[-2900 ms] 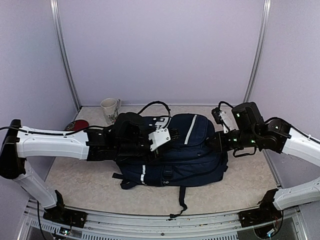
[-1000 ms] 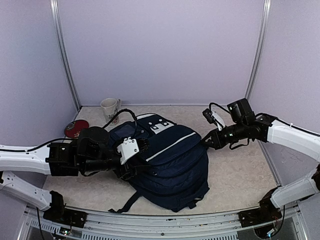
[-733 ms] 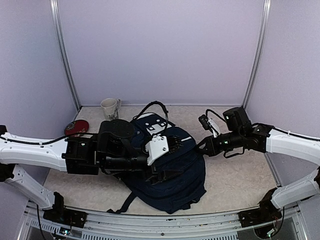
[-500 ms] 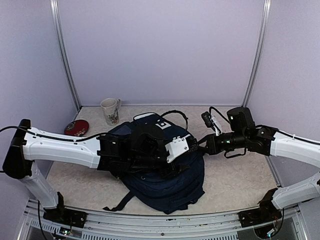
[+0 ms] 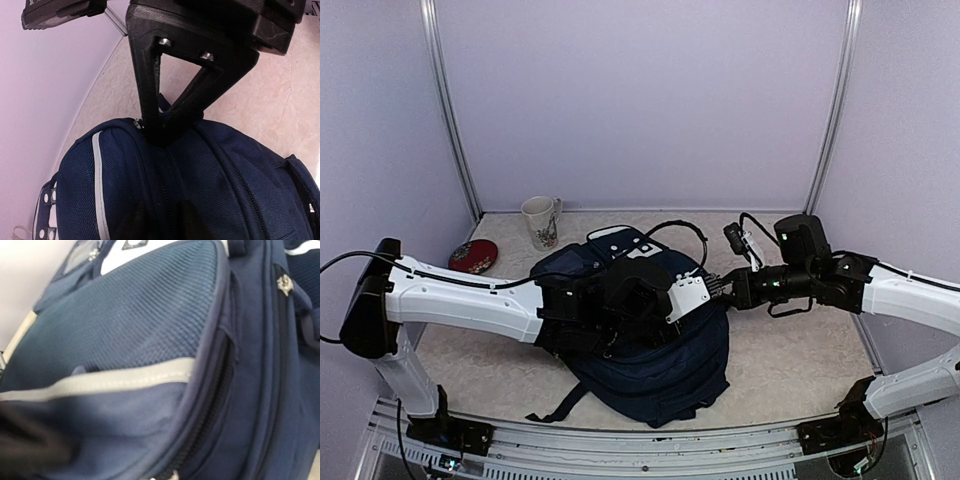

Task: Pack the student bag
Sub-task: Hold the student bag at the center of the board, then zip the upper front pocket of the student bag.

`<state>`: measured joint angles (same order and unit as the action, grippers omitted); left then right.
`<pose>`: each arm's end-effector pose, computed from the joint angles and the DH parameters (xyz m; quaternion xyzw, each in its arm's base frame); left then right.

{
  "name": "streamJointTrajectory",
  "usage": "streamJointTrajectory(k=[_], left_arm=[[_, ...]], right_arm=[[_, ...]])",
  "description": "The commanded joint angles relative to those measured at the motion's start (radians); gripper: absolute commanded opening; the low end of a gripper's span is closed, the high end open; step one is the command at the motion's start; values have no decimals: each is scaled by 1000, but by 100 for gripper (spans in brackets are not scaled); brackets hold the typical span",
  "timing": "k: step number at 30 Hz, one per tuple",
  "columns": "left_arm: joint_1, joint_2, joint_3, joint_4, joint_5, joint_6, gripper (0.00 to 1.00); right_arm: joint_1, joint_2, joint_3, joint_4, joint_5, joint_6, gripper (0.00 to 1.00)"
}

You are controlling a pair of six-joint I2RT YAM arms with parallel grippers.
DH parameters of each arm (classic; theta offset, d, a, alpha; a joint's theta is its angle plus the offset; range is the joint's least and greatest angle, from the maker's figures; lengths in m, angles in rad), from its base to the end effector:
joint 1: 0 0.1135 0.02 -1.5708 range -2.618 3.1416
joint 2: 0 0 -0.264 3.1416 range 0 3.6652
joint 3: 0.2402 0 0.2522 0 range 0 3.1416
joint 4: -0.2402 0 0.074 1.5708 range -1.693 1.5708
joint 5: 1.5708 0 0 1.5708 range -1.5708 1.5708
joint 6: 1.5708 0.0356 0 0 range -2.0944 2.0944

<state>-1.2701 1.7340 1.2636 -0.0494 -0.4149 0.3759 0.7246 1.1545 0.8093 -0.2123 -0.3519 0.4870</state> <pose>0.1325 -0.3787 0.2635 0.5504 0.6514 -0.0516 0.5197 0.1830 0.1783 0.2717 -0.1864 0.8447 0.3979 0.3056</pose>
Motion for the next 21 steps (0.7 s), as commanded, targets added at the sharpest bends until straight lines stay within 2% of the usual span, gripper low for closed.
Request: streamJointTrajectory(k=[1, 4, 7, 10, 15, 20, 21], left_arm=[[20, 35, 27, -45, -33, 41, 0], [9, -6, 8, -138, 51, 58, 0], [-38, -87, -90, -216, 90, 83, 0], [-75, -173, -191, -246, 188, 104, 0], [-106, -335, -316, -254, 310, 121, 0], [-121, -456, -360, -246, 371, 129, 0], [-156, -462, -354, -237, 327, 139, 0]], right_arm=[[19, -33, 70, -21, -6, -59, 0], [-5, -24, 131, -156, 86, -140, 0], [-70, -8, 195, -297, 207, -250, 0], [-105, 12, 222, -371, 269, -377, 0], [-103, 48, 277, -428, 102, -623, 0], [-103, 58, 272, -339, 34, -687, 0], [-103, 80, 274, -317, 34, -688, 0]])
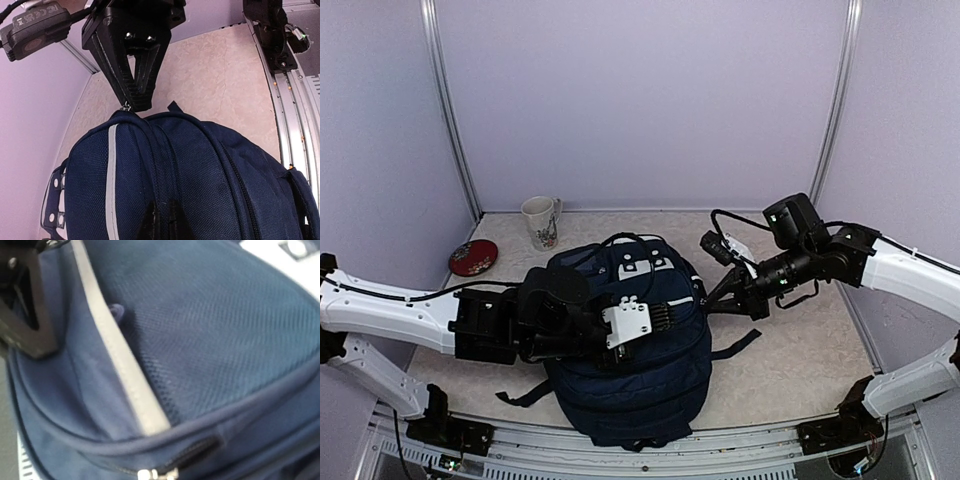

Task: Pack the student bag
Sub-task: Zip the upper front pocket of the student bag.

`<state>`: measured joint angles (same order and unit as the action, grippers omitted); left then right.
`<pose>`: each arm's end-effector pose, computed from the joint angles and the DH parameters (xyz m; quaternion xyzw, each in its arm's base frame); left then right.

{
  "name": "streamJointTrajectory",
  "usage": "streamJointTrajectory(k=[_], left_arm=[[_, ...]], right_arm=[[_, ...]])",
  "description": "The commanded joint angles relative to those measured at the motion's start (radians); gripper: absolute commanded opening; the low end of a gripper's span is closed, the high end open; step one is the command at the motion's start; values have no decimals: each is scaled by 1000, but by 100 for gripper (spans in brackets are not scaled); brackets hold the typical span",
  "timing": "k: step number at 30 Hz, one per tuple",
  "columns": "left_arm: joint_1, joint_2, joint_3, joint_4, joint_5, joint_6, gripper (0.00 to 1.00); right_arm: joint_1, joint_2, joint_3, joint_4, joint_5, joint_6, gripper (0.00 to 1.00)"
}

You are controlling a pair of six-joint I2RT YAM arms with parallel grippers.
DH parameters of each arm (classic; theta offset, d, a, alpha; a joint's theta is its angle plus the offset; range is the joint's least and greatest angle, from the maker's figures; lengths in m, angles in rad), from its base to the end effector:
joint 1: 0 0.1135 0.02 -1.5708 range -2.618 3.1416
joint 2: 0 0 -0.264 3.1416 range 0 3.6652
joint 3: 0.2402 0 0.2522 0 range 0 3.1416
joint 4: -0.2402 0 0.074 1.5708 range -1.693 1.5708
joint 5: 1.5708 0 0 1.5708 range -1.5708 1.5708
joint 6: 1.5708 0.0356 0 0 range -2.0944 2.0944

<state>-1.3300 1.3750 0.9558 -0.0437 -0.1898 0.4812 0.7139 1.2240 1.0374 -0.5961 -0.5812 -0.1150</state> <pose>0.0815 -0.3036 0.2789 0.6354 0.5618 -0.1422 0.5104 0.1804 0.1822 0.3021 -0.4569 0.7655 0.3613 0.2734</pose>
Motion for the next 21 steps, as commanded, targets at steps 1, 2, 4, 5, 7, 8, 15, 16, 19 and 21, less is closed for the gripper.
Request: streamJointTrajectory(k=[1, 2, 4, 5, 7, 8, 15, 16, 19, 21], left_arm=[[-154, -105, -38, -237, 29, 54, 0], [-205, -101, -29, -231, -27, 82, 0], [-237, -90, -6, -240, -50, 102, 0], [-232, -86, -8, -247, -45, 100, 0], [-215, -88, -31, -268, -47, 95, 0], [-207, -93, -44, -280, -44, 86, 0], [-193, -112, -103, -247, 68, 110, 0], [-193, -102, -97, -240, 77, 116, 0], [-192, -71, -82, -244, 76, 119, 0], [-190, -75, -92, -234, 88, 119, 0]], right_arm=[[-93, 43, 50, 86, 265, -86, 0], [-93, 77, 58, 99, 262, -88, 0], [-93, 146, 74, 118, 261, -100, 0], [-95, 163, 81, 127, 263, -109, 0], [-110, 184, 88, 137, 243, -135, 0], [-126, 192, 95, 136, 216, -145, 0], [-154, 277, 163, 195, 215, -122, 0], [-155, 278, 167, 218, 205, -103, 0], [-154, 270, 169, 301, 221, -68, 0], [-154, 266, 160, 324, 284, -59, 0]])
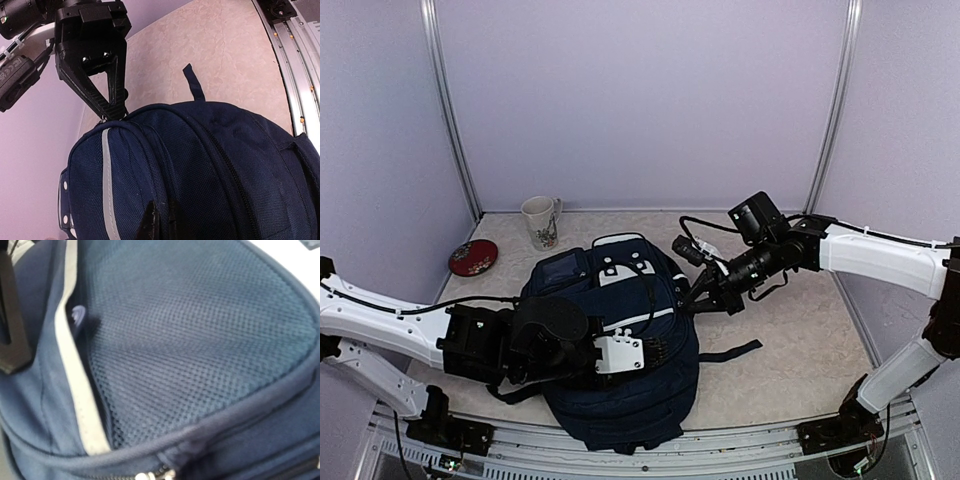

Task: Pack the student bag
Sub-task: Zip the upper front pocket of the student bag, then put down the student bag at the center of the board.

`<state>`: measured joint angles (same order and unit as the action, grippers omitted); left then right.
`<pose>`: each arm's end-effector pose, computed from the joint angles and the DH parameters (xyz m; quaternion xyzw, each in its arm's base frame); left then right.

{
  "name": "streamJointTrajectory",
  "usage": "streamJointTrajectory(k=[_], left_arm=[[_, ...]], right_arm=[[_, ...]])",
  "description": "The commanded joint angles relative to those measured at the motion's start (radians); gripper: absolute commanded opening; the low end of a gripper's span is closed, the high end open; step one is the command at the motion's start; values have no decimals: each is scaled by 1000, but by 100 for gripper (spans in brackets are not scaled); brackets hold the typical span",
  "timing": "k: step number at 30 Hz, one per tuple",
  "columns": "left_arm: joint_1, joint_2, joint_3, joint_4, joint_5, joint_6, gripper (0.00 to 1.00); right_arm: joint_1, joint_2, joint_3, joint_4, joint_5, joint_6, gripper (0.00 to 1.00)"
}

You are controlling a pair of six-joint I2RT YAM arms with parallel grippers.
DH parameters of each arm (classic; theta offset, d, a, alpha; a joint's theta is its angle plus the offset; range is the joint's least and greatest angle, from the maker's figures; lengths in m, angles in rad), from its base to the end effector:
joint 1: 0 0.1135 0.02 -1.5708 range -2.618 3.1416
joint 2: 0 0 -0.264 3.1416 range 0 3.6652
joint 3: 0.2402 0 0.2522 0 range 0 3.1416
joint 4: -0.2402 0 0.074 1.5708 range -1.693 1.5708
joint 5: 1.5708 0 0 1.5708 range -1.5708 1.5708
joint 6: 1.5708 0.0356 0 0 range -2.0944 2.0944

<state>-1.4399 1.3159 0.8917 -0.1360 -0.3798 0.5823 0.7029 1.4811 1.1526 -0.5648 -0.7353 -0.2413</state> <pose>0.0512 -0.2879 0.2659 0.6797 0.5337 -0.0474 0.5010 0.2215 0.2189 0.2760 -0.5066 0.7296 0.4009 0.2243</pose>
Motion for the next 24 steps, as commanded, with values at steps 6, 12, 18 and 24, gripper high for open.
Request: streamJointTrajectory(k=[6, 12, 18, 24], left_arm=[[-27, -78, -86, -39, 293, -27, 0], [-4, -68, -18, 13, 227, -148, 49], [-37, -93, 147, -86, 291, -272, 98], [413, -258, 105, -209, 103, -772, 99]], right_arm=[[-140, -42, -44, 354, 350, 64, 35], [-141, -203, -181, 384, 185, 119, 53], [-140, -327, -308, 502, 169, 313, 53], [-117, -343, -419, 671, 218, 503, 50]])
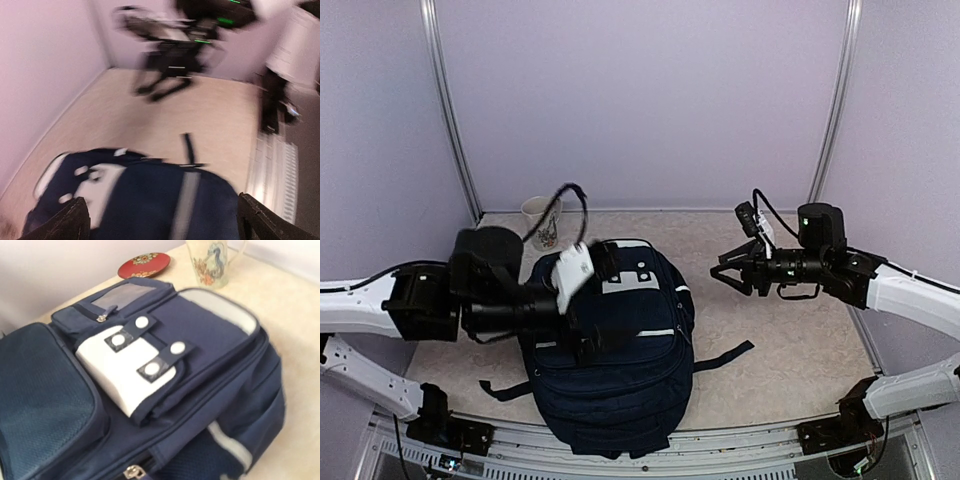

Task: Pack the student bag
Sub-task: Put down the student bag at the center of the board, then move the student bag to the center of the board.

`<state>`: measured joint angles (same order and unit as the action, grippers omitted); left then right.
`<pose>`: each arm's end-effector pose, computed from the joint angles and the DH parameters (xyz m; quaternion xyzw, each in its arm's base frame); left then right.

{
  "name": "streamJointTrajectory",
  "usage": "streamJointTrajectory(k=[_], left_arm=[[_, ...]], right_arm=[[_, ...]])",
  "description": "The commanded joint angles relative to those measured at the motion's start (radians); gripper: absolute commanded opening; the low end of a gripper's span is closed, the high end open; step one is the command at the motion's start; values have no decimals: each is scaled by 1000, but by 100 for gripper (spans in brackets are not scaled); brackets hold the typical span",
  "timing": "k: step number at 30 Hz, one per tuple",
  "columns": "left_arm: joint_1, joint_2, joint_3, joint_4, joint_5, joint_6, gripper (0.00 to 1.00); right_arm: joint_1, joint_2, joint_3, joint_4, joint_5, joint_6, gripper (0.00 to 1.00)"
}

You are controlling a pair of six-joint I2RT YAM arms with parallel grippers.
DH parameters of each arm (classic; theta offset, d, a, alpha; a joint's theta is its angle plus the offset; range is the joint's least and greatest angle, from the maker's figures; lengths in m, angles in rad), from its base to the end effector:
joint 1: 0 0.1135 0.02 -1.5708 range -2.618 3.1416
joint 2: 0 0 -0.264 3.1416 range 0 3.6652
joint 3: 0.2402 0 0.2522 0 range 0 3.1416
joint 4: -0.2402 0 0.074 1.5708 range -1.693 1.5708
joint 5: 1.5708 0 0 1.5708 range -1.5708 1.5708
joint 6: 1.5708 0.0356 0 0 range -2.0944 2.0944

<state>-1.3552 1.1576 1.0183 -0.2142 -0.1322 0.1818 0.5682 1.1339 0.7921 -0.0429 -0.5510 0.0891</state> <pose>0.0618 -0.2602 0.3429 0.5418 0.6148 -0.2707 0.5051 0.2057 0.1534 0.2880 -0.3370 0.7391 0.3871 0.4362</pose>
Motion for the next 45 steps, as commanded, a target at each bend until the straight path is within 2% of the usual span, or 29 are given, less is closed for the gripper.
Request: streamJointTrajectory(k=[1, 4, 7, 10, 12, 17, 21, 24, 30, 33, 36, 39, 45], left_arm=[[405, -138, -62, -150, -175, -422, 99], [597, -304, -251, -117, -204, -530, 99], [785, -457, -430, -42, -131, -611, 99], [928, -451, -556, 15, 37, -645, 99], [960, -405, -622, 71, 106, -660, 99], [943, -199, -676, 312, 215, -676, 99], [833, 35, -636, 531, 220, -661, 99], [741, 243, -508, 663, 233, -605, 99], [667, 587, -181, 684, 290, -555, 99], [609, 645, -81, 629, 257, -526, 99], [568, 626, -120, 686, 255, -579, 99], [540, 615, -176, 758, 281, -634, 99], [498, 661, -134, 758, 287, -657, 99]], right_arm=[[19, 17, -70, 182, 35, 205, 50], [30, 83, -63, 216, 66, 281, 50], [61, 147, -50, 215, 156, 286, 50], [88, 222, -41, 242, 166, 309, 49], [115, 261, -36, 270, 167, 323, 50], [159, 344, -19, 317, 161, 354, 50], [153, 329, -59, 338, 169, 352, 51], [126, 302, -83, 312, 169, 348, 51], [81, 140, -157, 212, 242, 354, 52], [41, 35, -185, 143, 268, 353, 55], [-55, -11, -159, 32, 255, 322, 56], [-148, -2, -121, -20, 235, 257, 56], [-226, 49, -73, -44, 199, 222, 57]])
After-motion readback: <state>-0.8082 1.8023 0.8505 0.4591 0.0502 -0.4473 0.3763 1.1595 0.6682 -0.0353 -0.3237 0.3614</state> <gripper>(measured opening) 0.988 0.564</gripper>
